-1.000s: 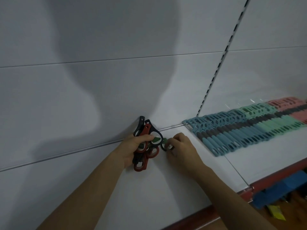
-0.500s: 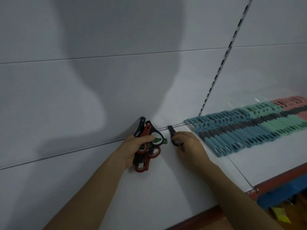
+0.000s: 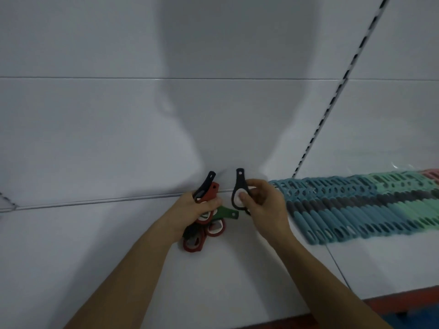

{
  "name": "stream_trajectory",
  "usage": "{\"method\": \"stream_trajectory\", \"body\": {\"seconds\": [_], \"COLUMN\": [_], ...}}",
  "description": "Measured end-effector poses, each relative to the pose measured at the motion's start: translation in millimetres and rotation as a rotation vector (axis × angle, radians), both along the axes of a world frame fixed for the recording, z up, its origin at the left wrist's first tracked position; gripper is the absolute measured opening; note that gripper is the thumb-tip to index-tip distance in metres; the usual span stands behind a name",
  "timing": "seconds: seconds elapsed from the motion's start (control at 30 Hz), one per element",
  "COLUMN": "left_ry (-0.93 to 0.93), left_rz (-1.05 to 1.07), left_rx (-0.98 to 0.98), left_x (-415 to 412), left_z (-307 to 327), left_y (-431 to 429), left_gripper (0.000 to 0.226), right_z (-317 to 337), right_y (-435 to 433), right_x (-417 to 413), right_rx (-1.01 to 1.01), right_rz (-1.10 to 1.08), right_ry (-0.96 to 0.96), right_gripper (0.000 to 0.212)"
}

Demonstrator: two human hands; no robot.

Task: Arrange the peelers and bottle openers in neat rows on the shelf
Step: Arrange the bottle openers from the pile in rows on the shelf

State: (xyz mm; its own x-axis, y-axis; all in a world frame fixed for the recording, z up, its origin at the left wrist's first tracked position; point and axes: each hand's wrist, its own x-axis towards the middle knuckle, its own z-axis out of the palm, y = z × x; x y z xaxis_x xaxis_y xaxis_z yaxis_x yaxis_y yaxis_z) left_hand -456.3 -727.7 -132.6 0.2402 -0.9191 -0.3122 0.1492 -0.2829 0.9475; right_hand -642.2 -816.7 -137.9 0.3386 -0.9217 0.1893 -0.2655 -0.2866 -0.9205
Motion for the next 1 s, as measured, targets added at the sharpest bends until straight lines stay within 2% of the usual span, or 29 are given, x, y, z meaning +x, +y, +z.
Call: {"method": "stream_trajectory", "body": {"seconds": [0.03, 0.13, 0.2, 0.3, 0.37, 0.43, 0.6, 0.7, 0.87, 1.0], "left_ry": [0.003, -0.019, -0.050, -0.088, -0.113, -0.101, -0.181, -0.193, -0.261, -0.272], "left_rz": [0.040, 0.097, 0.114, 0.142, 0.149, 0.144, 0.114, 0.070, 0.006, 0.008], "left_rx": [-0.001, -0.027, -0.050, -0.058, -0.047, -0.037, 0.006, 0.042, 0.079, 0.116], "left_x": [-1, -6, -11, -17, -16, -16, -19, -16, -23, -29], "left_z": [0, -2, -4, -6, -6, -6, -2, 2, 5, 8], "left_y": [0, -2, -3, -3, -2, 1, 2, 0, -5, -12], "left_gripper": [0.007, 0.008, 0.015, 0.019, 0.017, 0.015, 0.013, 0.012, 0.015, 0.022], "right_z": [-1, 0, 2, 6, 6, 5, 3, 2, -6, -23], "right_y": [-4, -16, -19, -19, -22, -25, -26, -21, -23, -14], "right_x": [-4, -14, -20, -22, -18, -13, -3, -6, -22, -24], "right_rx": [-0.014, 0.022, -0.024, -0.219, -0.334, -0.367, -0.468, -0.463, -0.389, -0.429], "right_rz": [-0.044, -0.072, -0.063, 0.002, 0.084, 0.149, 0.227, 0.206, 0.167, 0.180], "right_ry": [-0.012, 0.000, 0.017, 0.109, 0.224, 0.301, 0.399, 0.419, 0.459, 0.550], "right_gripper": [0.020, 0.011, 0.019, 0.033, 0.028, 0.023, 0.030, 0.037, 0.033, 0.032]}}
